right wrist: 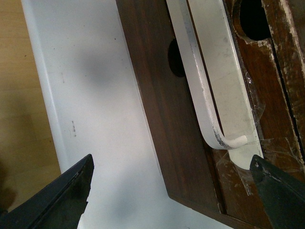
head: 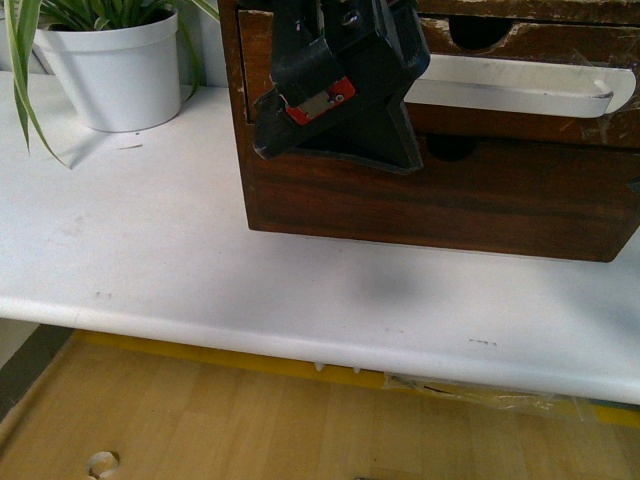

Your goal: Open drawer

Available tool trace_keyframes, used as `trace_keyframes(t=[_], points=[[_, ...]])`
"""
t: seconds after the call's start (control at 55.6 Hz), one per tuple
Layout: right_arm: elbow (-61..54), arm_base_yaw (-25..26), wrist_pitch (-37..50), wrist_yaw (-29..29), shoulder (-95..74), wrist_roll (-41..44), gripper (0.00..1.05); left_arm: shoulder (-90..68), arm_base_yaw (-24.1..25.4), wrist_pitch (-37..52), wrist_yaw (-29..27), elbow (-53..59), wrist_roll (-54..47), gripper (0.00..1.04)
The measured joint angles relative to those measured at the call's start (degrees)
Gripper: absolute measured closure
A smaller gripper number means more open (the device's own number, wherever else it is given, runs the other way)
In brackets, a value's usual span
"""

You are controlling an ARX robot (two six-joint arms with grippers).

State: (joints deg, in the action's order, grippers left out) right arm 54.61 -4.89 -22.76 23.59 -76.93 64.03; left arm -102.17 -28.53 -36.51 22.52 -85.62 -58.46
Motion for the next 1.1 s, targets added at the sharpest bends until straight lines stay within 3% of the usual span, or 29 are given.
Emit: trace_keyframes(t=[0.522, 1.097], points=[[0.0, -0.1, 0.3, -0.2, -1.4, 0.0, 0.09, -4.3, -0.3, 0.8, 1.2, -3.6, -0.2, 0.06], [1.0, -3.9, 4.5, -2.6, -6.2, -2.8, 0.09, -4.9, -0.5, -0.9, 1.7, -3.6, -1.8, 0.06]])
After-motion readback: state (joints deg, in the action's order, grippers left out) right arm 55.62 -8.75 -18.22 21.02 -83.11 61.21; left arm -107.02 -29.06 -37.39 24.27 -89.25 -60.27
